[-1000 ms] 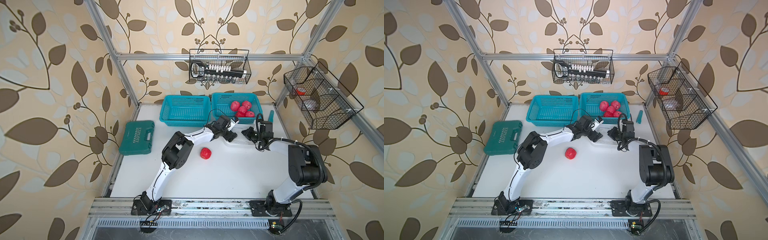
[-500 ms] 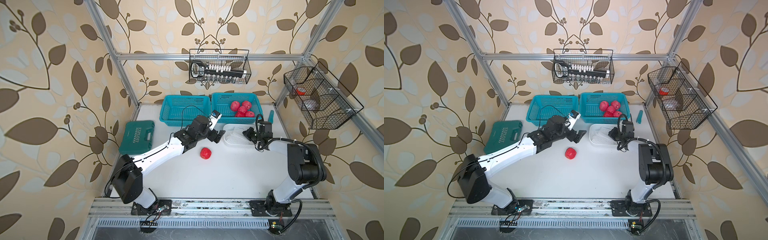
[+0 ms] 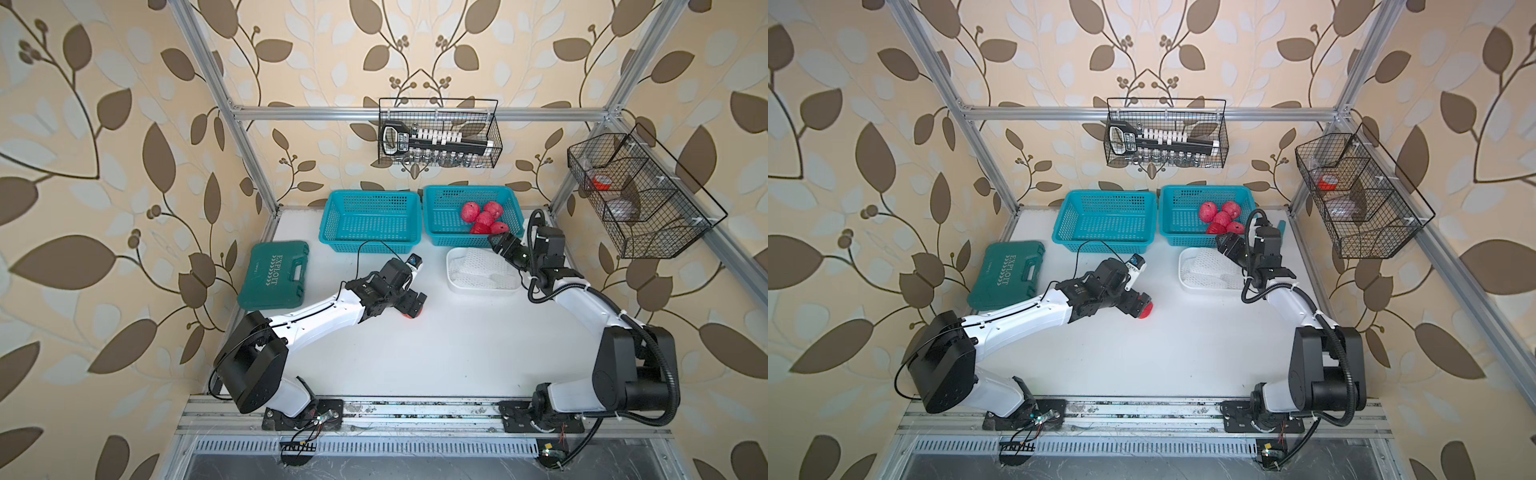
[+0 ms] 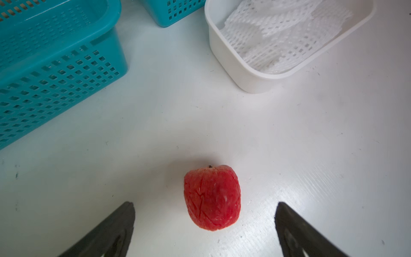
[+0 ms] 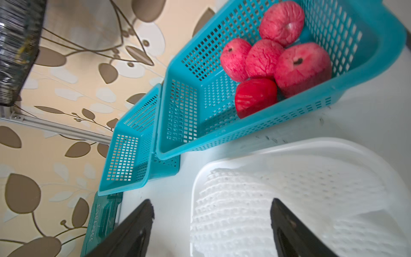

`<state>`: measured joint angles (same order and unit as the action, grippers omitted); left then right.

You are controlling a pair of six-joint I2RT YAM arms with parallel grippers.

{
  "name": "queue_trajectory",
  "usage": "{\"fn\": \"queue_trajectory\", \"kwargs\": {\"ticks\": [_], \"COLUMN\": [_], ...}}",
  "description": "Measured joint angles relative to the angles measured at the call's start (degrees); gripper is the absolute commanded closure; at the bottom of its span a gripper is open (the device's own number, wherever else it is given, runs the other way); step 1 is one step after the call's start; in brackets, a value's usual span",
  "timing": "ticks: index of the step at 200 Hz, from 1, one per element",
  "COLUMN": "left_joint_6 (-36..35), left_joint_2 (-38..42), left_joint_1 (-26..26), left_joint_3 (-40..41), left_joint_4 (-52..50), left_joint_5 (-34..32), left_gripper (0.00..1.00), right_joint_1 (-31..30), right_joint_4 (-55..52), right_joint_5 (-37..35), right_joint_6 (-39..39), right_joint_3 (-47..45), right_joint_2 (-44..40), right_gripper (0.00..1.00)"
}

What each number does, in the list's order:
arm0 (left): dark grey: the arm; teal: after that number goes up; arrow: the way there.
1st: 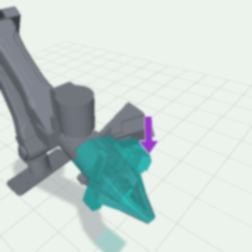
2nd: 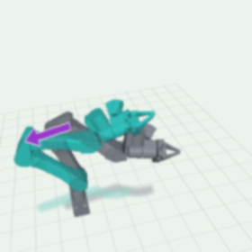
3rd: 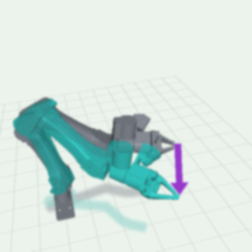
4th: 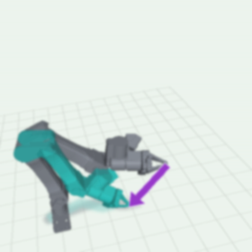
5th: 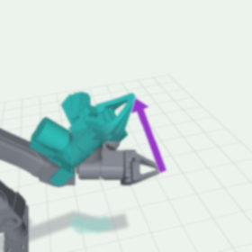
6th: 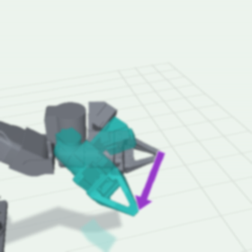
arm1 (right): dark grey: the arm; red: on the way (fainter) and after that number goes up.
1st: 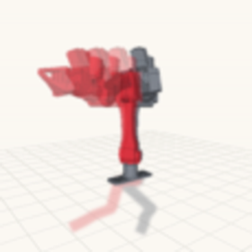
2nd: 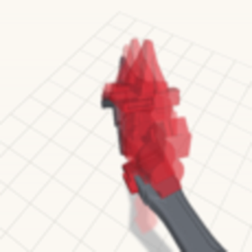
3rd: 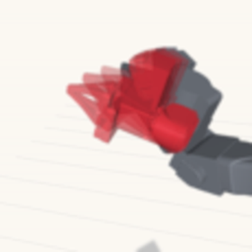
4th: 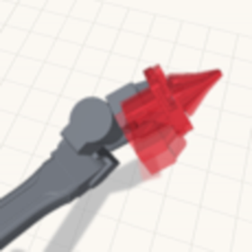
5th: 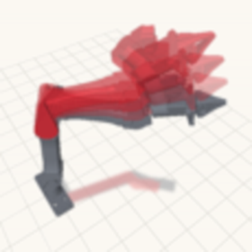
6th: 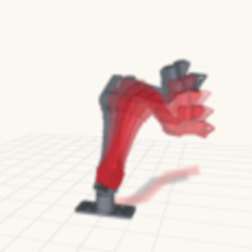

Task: Remove foam nets from apples
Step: Pick up the apple from the center of the board.

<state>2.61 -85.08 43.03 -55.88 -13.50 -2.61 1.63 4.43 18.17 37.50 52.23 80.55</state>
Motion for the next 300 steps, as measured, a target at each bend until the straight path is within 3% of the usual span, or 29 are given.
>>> {"fn": "queue_trajectory", "kwargs": {"ticks": [45,94,122,154,197,253,281,300], "left_joint_6": [1.51,2.6,4.63,8.09,10.01,10.01,9.97,9.55], "left_joint_2": [-2.27,12.24,20.81,26.14,25.51,22.84,22.73,22.73], "left_joint_1": [0.02,0.0,-0.35,-0.37,-0.37,-0.37,-0.37,-0.37], "left_joint_3": [3.45,11.26,13.38,18.53,20.68,20.68,20.83,20.94], "left_joint_4": [0.24,-0.07,-1.05,-3.15,-4.37,-3.41,-1.84,-0.26], "left_joint_5": [-0.5,-3.26,-4.57,-5.33,-5.29,-5.25,-5.33,-5.51], "left_gripper": [0.01,0.01,0.01,0.01,0.01,0.01,0.01,0.01], "right_joint_1": [-1.99,-22.45,-33.77,-40.17,-45.09,-45.24,-45.22,-44.57], "right_joint_4": [-2.4,1.53,2.67,2.69,1.11,1.01,1.25,1.49], "right_joint_5": [2.01,5.01,3.26,-1.77,-9.05,-13.73,-13.9,-12.66], "right_joint_6": [-5.01,-15.65,-22.21,-27.02,-30.99,-32.59,-33.2,-32.92], "right_joint_3": [1.57,-2.4,-6.73,-6.78,-4.74,-0.13,0.98,1.42], "right_joint_2": [-2.16,-2.29,-1.09,5.81,15.74,21.46,21.68,21.59], "right_gripper": [0.13,0.01,0.0,0.0,0.01,0.21,0.5,0.59]}}
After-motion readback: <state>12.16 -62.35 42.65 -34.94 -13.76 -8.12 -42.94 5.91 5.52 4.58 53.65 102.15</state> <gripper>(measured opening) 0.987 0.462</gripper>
